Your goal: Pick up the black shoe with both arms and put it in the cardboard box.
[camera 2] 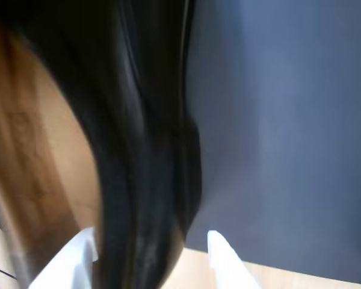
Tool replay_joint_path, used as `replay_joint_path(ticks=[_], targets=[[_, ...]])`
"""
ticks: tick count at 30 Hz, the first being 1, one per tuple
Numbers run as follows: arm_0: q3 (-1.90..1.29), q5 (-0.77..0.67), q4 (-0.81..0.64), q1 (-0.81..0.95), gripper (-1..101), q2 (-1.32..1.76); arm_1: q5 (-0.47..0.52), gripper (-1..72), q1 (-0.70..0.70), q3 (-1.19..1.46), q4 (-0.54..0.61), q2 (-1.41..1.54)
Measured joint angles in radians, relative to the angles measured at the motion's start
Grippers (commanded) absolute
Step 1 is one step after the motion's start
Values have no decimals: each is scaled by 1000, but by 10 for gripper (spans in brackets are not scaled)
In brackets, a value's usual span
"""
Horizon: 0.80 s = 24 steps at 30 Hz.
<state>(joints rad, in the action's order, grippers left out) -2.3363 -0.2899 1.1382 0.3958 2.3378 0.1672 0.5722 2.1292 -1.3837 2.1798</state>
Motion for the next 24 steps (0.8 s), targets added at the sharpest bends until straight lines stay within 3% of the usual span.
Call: replay_joint_path(ticks=[6,11,13,15,24], targets=[[-25,80,-109,-123,330,-32,0,420,-18,5,28,-15],[-25,100,-146,-124,322,-97,0,422,-37,18,78,-44],[-25,100,-146,-126,316,-101,0,483,-74,20,127,-80],[-25,100,-146,-127,297,-101,-5,635,-92,20,156,-115],[-25,72,-117,-55,270,-81,-38,636,-81,-89,207,-353]])
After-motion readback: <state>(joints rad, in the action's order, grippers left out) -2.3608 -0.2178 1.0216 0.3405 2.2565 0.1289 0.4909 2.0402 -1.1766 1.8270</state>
